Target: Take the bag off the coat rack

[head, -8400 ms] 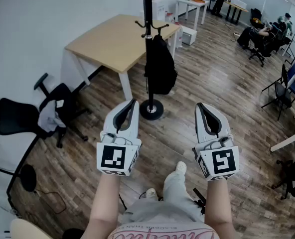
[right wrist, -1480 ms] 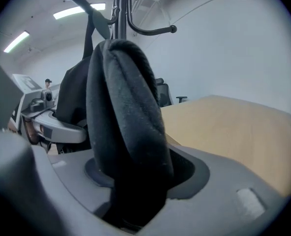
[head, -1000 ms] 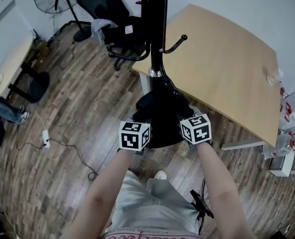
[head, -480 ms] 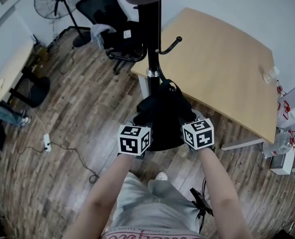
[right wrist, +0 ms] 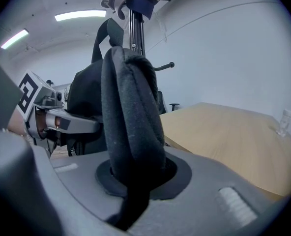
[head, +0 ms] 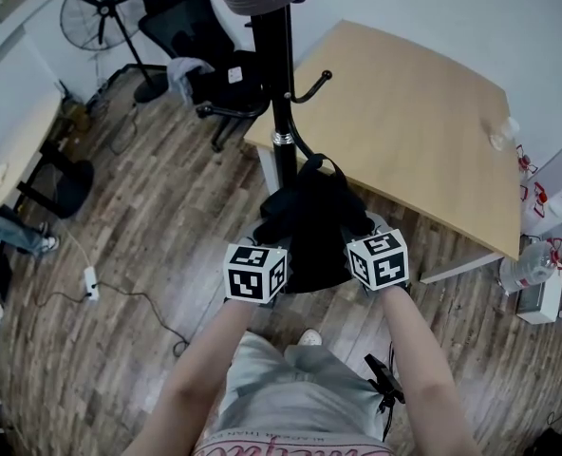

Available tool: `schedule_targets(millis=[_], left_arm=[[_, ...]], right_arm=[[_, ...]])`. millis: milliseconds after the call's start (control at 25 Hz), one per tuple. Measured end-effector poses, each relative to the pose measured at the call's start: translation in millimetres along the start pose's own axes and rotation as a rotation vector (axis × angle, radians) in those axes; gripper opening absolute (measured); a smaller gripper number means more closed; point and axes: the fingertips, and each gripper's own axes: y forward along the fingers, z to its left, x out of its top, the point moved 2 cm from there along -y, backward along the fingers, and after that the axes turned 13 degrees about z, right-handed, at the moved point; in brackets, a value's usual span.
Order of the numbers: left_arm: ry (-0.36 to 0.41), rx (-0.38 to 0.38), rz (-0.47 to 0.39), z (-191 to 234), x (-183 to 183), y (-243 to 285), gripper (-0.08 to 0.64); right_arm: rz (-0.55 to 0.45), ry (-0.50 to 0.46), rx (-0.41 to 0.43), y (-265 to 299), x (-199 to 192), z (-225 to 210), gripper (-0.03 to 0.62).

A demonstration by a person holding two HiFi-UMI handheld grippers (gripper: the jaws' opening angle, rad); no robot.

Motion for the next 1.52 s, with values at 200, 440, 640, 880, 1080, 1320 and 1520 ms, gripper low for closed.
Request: schedule_targets(millis=[200, 440, 640, 880, 1080, 1320, 1520], left_arm=[[0.041, -0.020, -0.002, -14.4, 1.1, -3.4, 0.084], [0.119, -0.061, -0.009, -42.0, 14.2, 1.7, 0.084], [0.197, -0.121, -0.027, -68.9, 29.7, 6.2, 0.084], [0.279, -0.176, -0.067, -100.5, 54.6, 7.9, 0.084], [0.329, -0.218, -0.110, -125.3, 81.6, 5.9, 0.084], [0.363, -0.274, -0.164, -152.7, 118.2, 1.2, 0.084], [0.415, -0.314, -0.208, -174.1, 150.3, -5.6, 0.084]], right_arm=[[-0.005, 0.023, -0.032, -16.1, -8.7, -1.1, 0.038], [-0.014, 0.076, -0.089, -42.8, -17.1, -16.7, 0.037], [-0.018, 0.100, -0.150, -72.5, -21.8, -31.7, 0.037], [-0.042, 0.117, -0.248, -109.7, -18.0, -48.9, 0.037], [-0.074, 0.149, -0.323, -141.5, -9.5, -61.1, 0.037], [-0.111, 0.142, -0.401, -179.8, 6.9, -75.7, 0.037], [-0.155, 0.154, -0.470, -211.6, 25.8, -86.9, 0.038]])
